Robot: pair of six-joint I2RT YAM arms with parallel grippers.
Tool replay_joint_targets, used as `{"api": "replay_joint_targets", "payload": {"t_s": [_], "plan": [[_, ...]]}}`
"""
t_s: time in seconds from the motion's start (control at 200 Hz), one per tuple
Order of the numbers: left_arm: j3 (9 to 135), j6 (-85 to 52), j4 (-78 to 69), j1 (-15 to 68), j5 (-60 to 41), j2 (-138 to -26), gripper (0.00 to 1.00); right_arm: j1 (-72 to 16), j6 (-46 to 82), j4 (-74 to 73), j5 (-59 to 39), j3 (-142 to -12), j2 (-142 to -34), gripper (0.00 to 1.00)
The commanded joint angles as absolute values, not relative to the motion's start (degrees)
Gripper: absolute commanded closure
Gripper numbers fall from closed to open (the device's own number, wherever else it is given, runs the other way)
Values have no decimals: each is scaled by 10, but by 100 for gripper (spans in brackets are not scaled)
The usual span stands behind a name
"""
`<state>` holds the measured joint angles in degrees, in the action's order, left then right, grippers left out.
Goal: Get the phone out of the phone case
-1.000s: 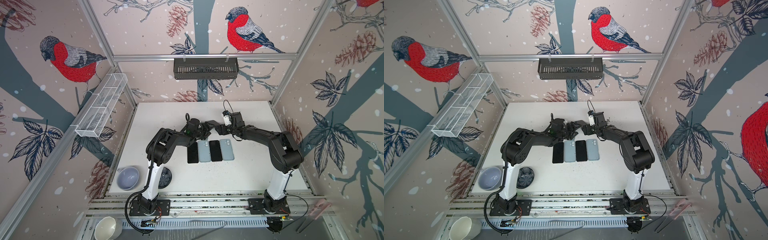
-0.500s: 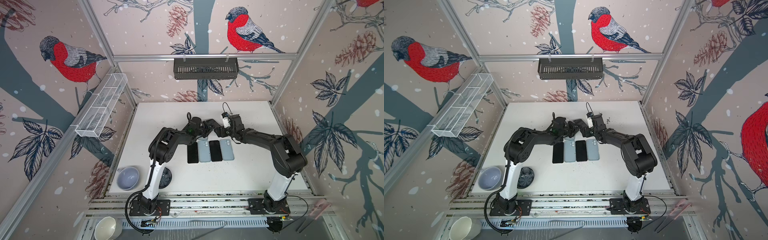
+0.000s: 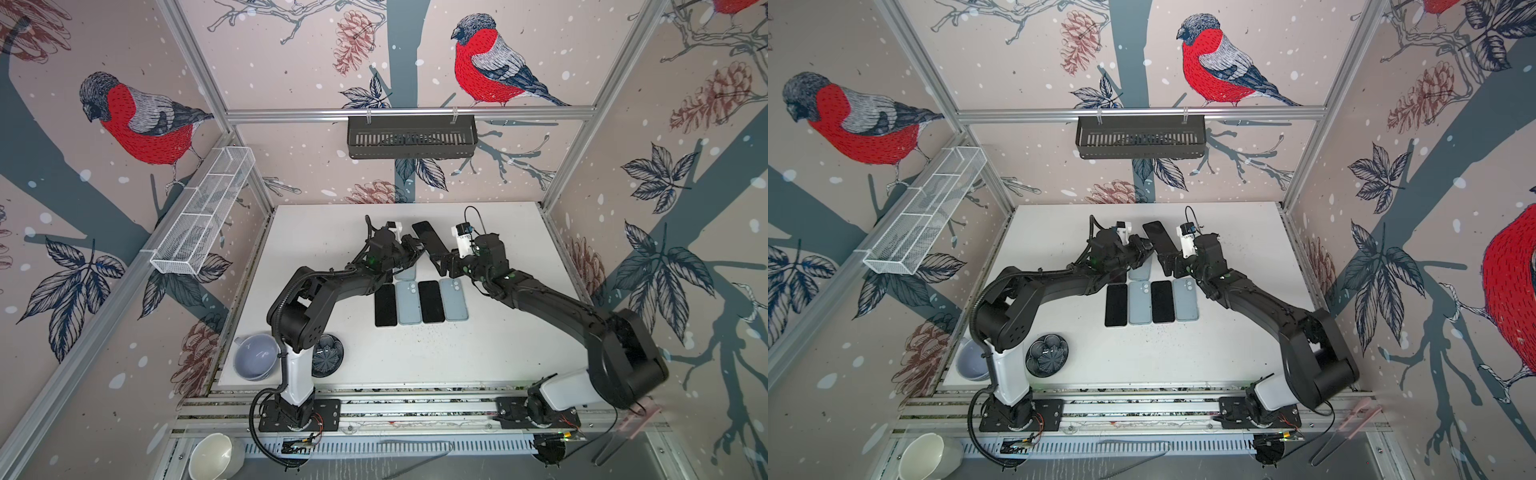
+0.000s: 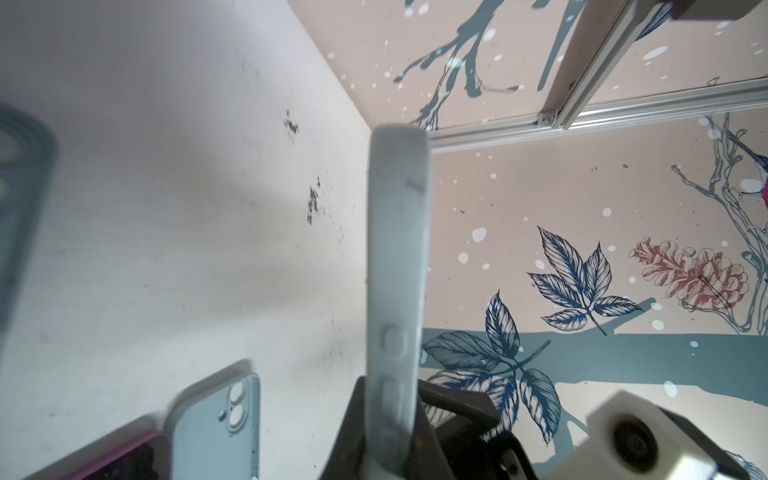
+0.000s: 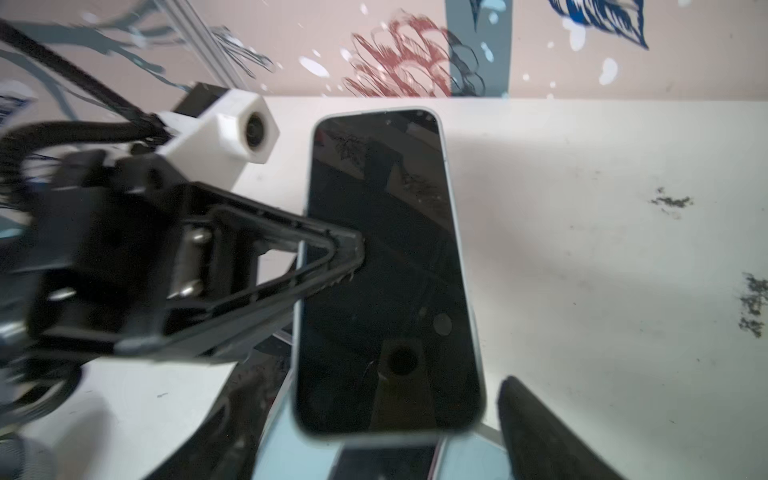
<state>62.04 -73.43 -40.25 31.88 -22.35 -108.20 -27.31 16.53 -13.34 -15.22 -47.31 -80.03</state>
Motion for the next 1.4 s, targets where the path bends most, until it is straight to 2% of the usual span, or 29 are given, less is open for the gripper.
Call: {"api": "replay_joint_targets", "payload": {"t_s": [0.0,0.195,0.34,0.57,0.715,0.805,0.966,1.071,1.316,1.396], "plan": [[593,-654,-447,316,-184,-1022,100,-274,233,-198,-232,-425,-732,1],[490,-568,-498,317,-154,-886,100,-271,350,-280,-296,-334,-622,1],[429,-531,-540,332,-142,-803,100,-274,457,-416,-342,-273,-575,0],[372,-507,-581,391,-112,-728,100,-318,533,-545,-364,-242,-598,0],[350,-505,-598,431,-83,-706,100,-332,542,-552,-354,-247,-618,6],[339,-505,-610,450,-72,-699,100,-331,571,-598,-362,-239,-637,12],[324,-505,-628,474,-49,-693,100,-332,595,-629,-367,-242,-657,30],[321,-504,-637,484,-42,-696,100,-331,606,-638,-376,-247,-666,36],[296,-535,-714,489,-45,-721,100,-331,621,-652,-386,-249,-664,77],[289,-551,-747,491,-51,-734,100,-331,625,-655,-389,-251,-665,87]]}}
